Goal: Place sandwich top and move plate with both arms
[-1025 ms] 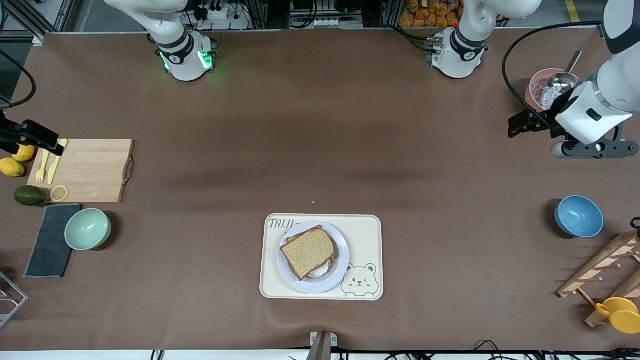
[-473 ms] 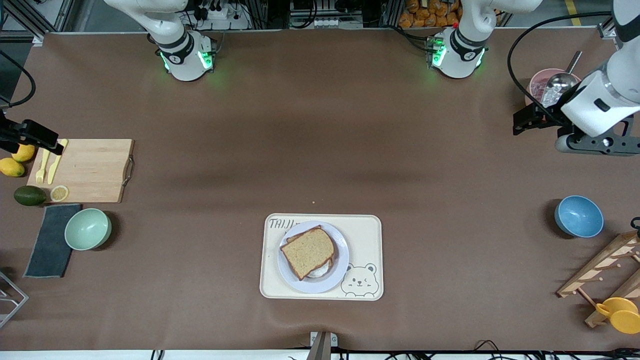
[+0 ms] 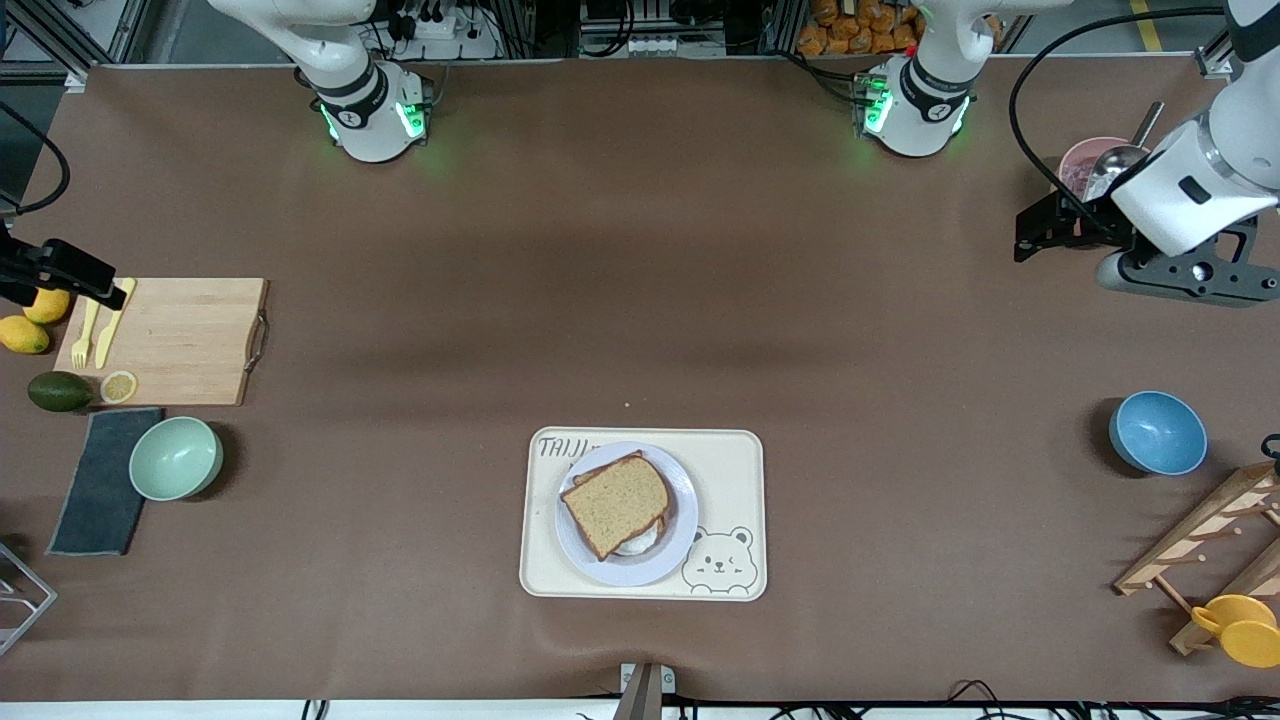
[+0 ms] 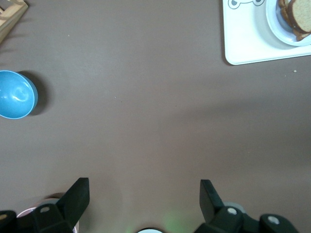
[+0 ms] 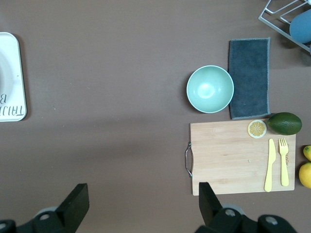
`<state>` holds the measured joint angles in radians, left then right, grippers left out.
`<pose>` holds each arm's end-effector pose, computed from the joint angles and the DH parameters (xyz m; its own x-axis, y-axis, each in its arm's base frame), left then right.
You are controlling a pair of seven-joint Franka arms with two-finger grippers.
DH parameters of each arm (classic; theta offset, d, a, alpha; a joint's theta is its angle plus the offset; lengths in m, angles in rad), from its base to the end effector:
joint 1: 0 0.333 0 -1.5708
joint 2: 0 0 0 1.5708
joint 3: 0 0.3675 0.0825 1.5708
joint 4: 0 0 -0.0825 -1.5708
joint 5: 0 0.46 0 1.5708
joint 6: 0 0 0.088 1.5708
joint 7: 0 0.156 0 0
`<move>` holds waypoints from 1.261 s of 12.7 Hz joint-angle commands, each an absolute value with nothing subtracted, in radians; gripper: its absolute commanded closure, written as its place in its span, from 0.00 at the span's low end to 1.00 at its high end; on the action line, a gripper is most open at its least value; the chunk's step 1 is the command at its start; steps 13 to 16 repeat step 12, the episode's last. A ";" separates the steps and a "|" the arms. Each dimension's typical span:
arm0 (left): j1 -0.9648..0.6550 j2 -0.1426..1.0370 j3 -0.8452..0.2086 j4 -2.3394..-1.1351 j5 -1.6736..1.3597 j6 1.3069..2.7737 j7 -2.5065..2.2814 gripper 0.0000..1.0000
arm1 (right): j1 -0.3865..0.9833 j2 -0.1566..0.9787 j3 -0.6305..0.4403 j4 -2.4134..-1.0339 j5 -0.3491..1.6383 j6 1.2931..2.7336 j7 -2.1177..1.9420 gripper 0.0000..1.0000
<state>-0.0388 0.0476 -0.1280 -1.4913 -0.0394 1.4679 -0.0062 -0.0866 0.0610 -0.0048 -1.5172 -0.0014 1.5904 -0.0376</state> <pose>0.6241 -0.1097 0.6318 0.9840 -0.1638 -0.0707 -0.1609 -0.9859 0.0450 0.6525 -0.0599 0.6190 0.9985 -0.0537 0.0121 -0.0538 -0.9986 0.0021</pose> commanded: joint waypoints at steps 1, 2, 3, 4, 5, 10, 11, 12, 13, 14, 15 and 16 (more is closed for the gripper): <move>-0.037 0.011 -0.144 -1.497 0.000 1.451 -0.096 0.00 | -0.104 0.069 0.009 -1.497 -0.005 1.575 -0.023 0.00; -0.043 0.009 -0.144 -1.496 0.039 1.451 -0.119 0.00 | -0.106 0.069 0.009 -1.499 -0.003 1.575 -0.025 0.00; -0.043 0.011 -0.147 -1.493 0.057 1.453 -0.121 0.00 | -0.104 0.069 0.009 -1.497 -0.005 1.575 -0.025 0.00; -0.044 0.012 -0.146 -1.491 0.054 1.453 -0.126 0.00 | -0.104 0.069 0.009 -1.497 -0.005 1.575 -0.023 0.00; -0.043 0.012 -0.144 -1.490 0.048 1.453 -0.124 0.00 | -0.104 0.069 0.009 -1.497 -0.005 1.575 -0.025 0.00; -0.023 0.023 -0.143 -1.482 0.013 1.476 -0.120 0.00 | -0.106 0.069 0.009 -1.497 -0.005 1.575 -0.025 0.00; -0.023 0.023 -0.141 -1.473 0.005 1.476 -0.117 0.00 | -0.106 0.069 0.009 -1.499 -0.005 1.575 -0.025 0.00; -0.025 0.023 -0.141 -1.471 0.003 1.476 -0.124 0.00 | -0.104 0.069 0.009 -1.499 -0.005 1.575 -0.025 0.00; -0.025 0.023 -0.141 -1.471 0.003 1.476 -0.124 0.00 | -0.104 0.069 0.009 -1.499 -0.005 1.575 -0.025 0.00; -0.025 0.023 -0.141 -1.471 0.003 1.476 -0.124 0.00 | -0.104 0.069 0.009 -1.499 -0.005 1.575 -0.025 0.00; -0.025 0.023 -0.141 -1.471 0.003 1.476 -0.124 0.00 | -0.104 0.069 0.009 -1.499 -0.005 1.575 -0.025 0.00; -0.025 0.023 -0.141 -1.471 0.003 1.476 -0.124 0.00 | -0.104 0.069 0.009 -1.499 -0.005 1.575 -0.025 0.00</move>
